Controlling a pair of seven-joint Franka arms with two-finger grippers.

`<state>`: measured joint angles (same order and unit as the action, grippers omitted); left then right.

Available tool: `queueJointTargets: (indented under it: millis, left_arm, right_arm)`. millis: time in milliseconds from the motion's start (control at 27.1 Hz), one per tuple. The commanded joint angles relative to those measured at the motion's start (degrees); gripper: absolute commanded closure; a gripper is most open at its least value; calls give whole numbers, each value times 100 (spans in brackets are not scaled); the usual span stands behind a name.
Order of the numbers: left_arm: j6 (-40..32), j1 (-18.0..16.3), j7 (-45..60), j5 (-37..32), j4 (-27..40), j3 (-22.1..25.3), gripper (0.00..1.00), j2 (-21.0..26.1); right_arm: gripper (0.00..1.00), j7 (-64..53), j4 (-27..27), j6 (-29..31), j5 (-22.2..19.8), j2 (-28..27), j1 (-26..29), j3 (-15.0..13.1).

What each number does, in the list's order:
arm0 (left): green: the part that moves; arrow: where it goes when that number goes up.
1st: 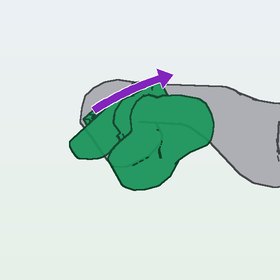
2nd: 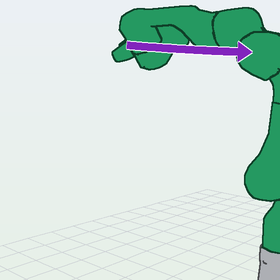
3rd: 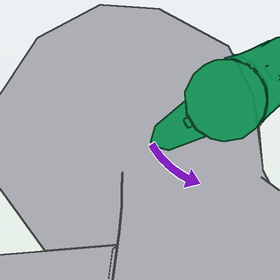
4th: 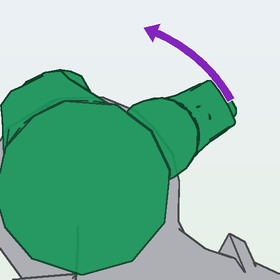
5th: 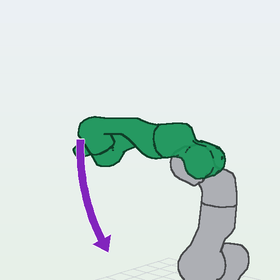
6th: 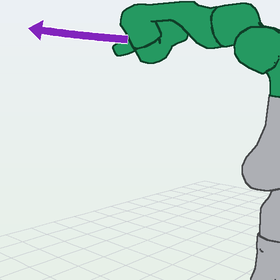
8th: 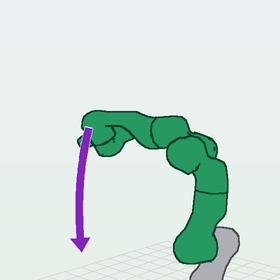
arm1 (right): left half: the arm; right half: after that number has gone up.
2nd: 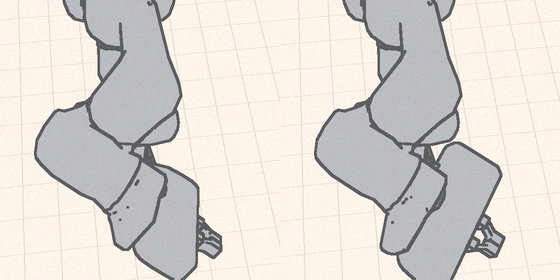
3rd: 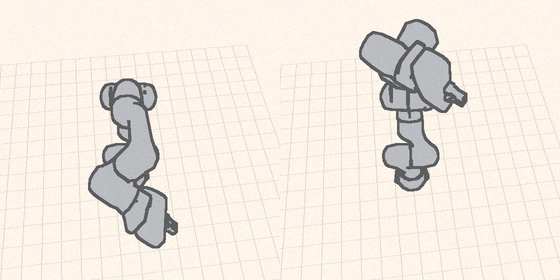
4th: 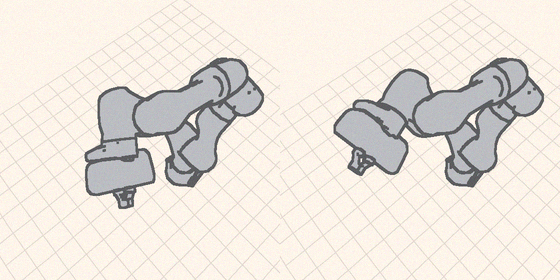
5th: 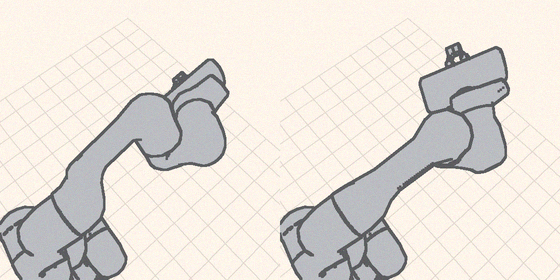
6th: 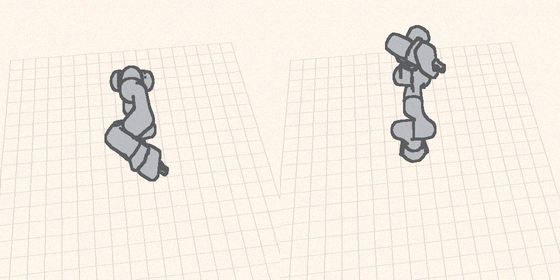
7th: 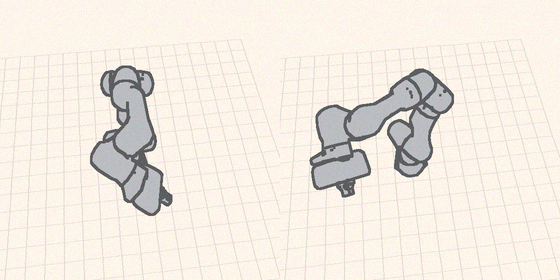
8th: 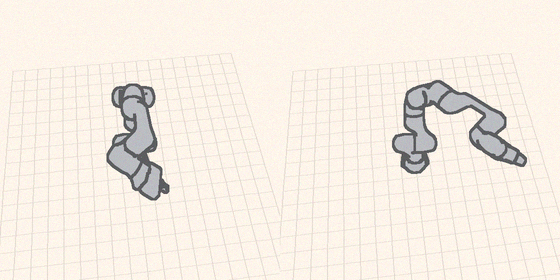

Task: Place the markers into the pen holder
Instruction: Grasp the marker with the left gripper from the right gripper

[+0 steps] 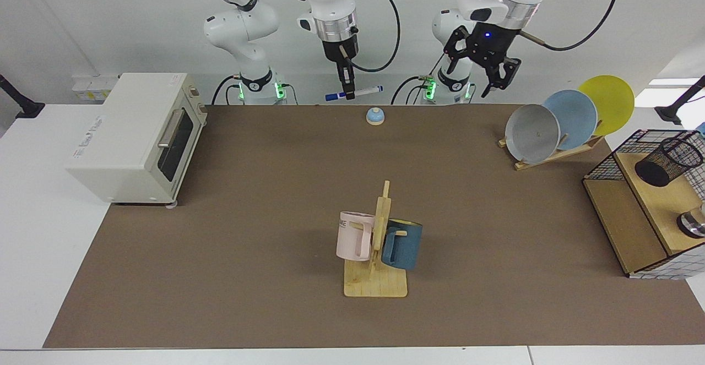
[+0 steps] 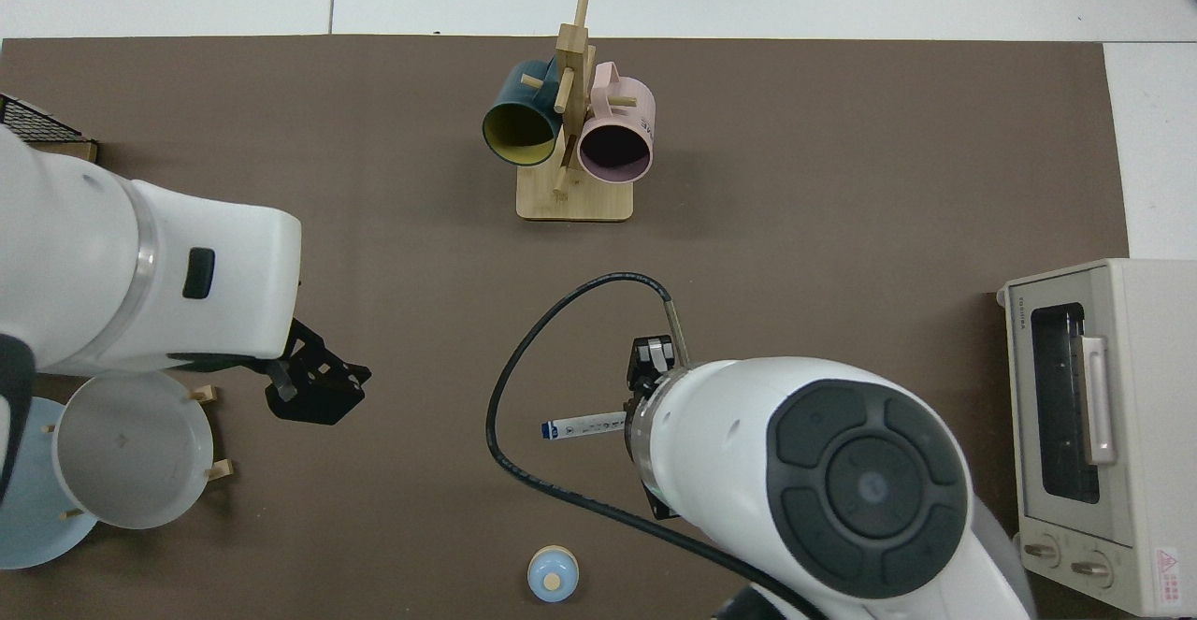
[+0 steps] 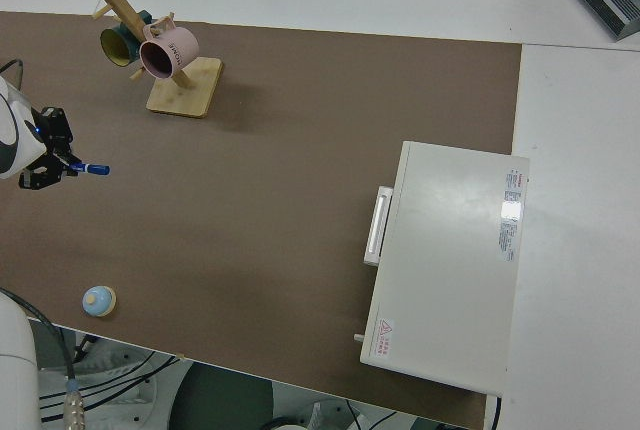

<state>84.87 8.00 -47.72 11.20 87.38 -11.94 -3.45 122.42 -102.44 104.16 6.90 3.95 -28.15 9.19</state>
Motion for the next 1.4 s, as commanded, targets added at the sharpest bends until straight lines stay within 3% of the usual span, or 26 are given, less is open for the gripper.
queueJointTargets:
  millis: [0,184,295,737,1363]
  left_arm:
    - [328,9,-641,180,552,-107,1,-358]
    - [495,9,-976,321,815,-300,4,-428]
    - [775,9,-924,505,982,-467,14,-419]
    - [1102,17,-959,945,1431,-722,19,-551]
    - [1813,53,-581,972,1835,-1381,20,-499]
  right_arm:
    - [100,195,-39,113,-22,10,-41,-22]
    - [100,326,-31,139,-31,10,-138,-31]
    - [100,371,-31,175,-39,10,-147,-31]
    - [100,406,-31,184,-22,10,-156,-22]
    - [100,406,-31,236,-22,10,-147,-31]
